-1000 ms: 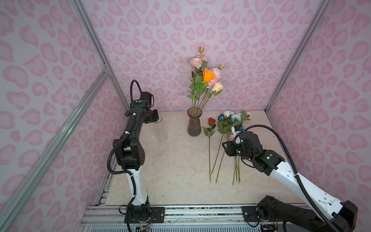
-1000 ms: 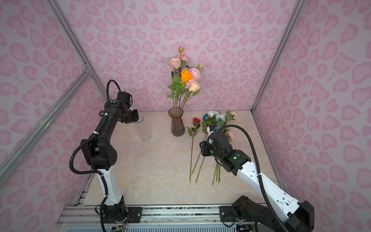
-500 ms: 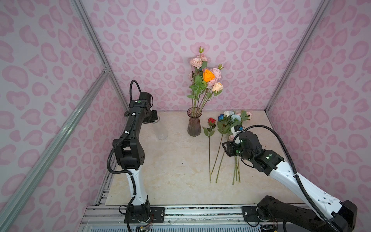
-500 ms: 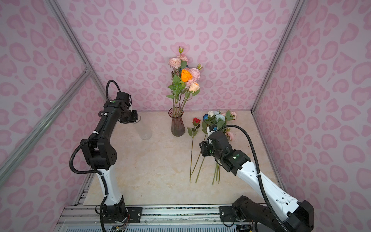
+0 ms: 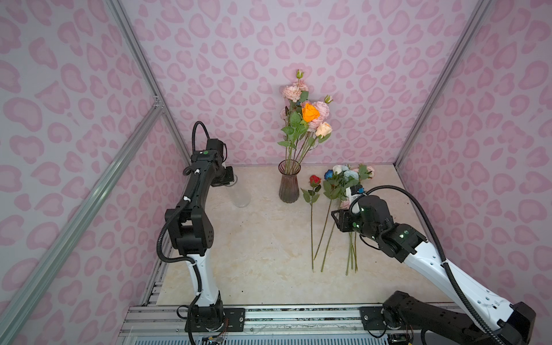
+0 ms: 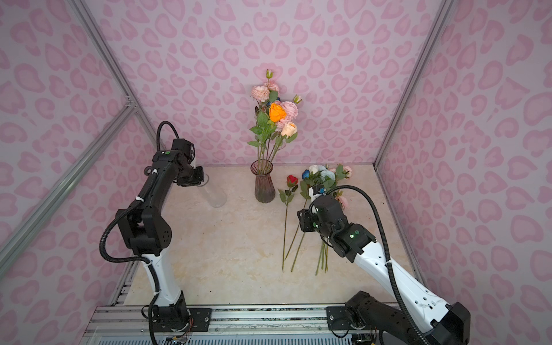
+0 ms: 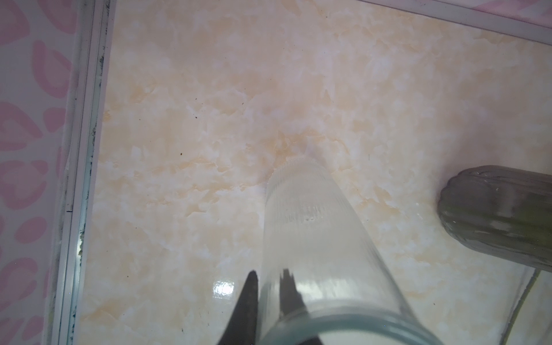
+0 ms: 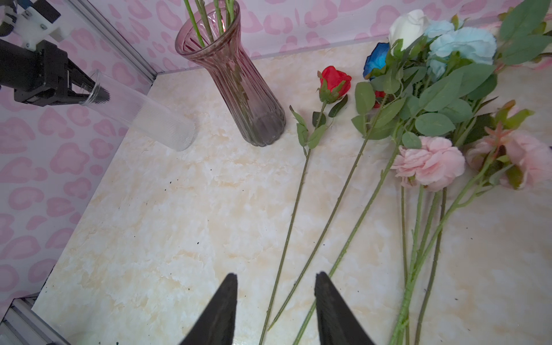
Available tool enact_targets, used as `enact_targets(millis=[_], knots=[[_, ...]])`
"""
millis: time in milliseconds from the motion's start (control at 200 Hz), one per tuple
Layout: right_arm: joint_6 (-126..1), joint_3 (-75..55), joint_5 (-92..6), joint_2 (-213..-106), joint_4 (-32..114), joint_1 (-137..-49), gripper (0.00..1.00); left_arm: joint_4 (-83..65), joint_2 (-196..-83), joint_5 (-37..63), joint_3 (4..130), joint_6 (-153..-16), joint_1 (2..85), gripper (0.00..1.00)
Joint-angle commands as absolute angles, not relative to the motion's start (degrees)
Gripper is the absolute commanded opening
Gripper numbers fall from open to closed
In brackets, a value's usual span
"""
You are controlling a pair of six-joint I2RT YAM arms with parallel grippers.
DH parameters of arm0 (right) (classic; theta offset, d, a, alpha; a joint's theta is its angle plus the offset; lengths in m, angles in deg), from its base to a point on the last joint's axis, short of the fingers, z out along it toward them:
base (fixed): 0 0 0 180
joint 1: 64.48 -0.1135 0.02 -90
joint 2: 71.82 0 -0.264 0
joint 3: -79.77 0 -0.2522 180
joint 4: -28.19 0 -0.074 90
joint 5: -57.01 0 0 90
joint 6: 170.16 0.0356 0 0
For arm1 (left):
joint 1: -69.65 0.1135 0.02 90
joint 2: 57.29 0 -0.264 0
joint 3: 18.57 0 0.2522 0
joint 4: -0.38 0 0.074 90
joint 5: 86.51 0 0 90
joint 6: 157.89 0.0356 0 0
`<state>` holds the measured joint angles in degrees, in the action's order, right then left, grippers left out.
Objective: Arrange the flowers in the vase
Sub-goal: 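Lift the clear glass cylinder with the left gripper and carry it toward the pink vase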
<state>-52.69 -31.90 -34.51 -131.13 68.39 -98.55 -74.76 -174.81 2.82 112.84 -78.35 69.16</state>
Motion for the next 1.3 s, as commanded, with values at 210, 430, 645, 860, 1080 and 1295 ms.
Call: enact_targets(millis=[210, 430, 645, 860, 1080, 1295], knots=[[-53.0, -32.8, -33.9, -129.5, 68.0, -98.6, 0.44, -76.6, -172.4, 5.6, 112.4, -77.7, 69.1, 0.03], [-53.1, -33.2, -33.7, -129.2, 67.5, -98.6, 0.44, -77.8, -171.0, 7.2, 112.1, -78.0, 69.1, 0.03], [-53.2, -32.7, -33.8, -129.4, 67.4, -98.6, 0.44, -78.6, -167.9, 5.7, 109.1, -77.7, 66.9, 0.03], [-52.9, -32.7, -34.4, -129.3, 67.3, -98.7, 0.44, -79.5, -163.9, 1.3, 104.6, -77.1, 59.7, 0.03], [-52.7, -32.8, -33.9, -128.0, 68.2, -98.6, 0.44, -82.7, -161.7, -3.7, 103.5, -77.1, 47.8, 0.03], [-53.0, -34.0, -32.7, -126.7, 69.7, -98.7, 0.44, -83.5, -160.4, -5.6, 102.4, -79.3, 37.0, 0.03]])
